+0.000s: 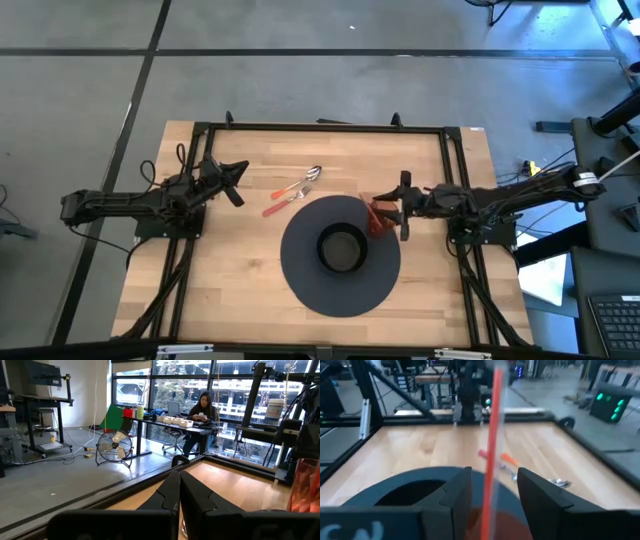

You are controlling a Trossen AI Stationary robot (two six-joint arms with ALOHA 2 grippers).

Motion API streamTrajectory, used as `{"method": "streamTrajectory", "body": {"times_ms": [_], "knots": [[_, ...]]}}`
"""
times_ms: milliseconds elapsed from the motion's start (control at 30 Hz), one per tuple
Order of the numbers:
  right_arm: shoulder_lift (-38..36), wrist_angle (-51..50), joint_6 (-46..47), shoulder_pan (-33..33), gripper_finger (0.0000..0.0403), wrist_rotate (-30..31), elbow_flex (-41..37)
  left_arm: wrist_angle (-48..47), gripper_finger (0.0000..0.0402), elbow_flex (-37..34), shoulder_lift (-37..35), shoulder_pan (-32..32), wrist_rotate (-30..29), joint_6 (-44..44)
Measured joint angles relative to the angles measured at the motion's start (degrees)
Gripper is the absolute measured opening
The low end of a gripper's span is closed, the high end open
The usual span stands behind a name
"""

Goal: Pick & Place Utensil
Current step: Put the orange spoon into the black bowl

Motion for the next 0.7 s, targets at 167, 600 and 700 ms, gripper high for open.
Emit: {"method": "streamTrajectory", "body": {"times_ms": [167,600,700], "knots": [[-4.4,-7.8,-2.3,0.8,0.0154,0.1,6.0,0.0,0.0004,0.0,0.0,0.0,0.0,0.0],[-28.3,-30.2,-8.6,5.0,0.0020,-10.5,16.4,0.0,0.0004,0.0,0.0,0.0,0.0,0.0],[-35.6,-29.6,-8.6,5.1,0.0010,-12.8,12.9,0.0,0.0004,0.0,0.0,0.0,0.0,0.0]]}}
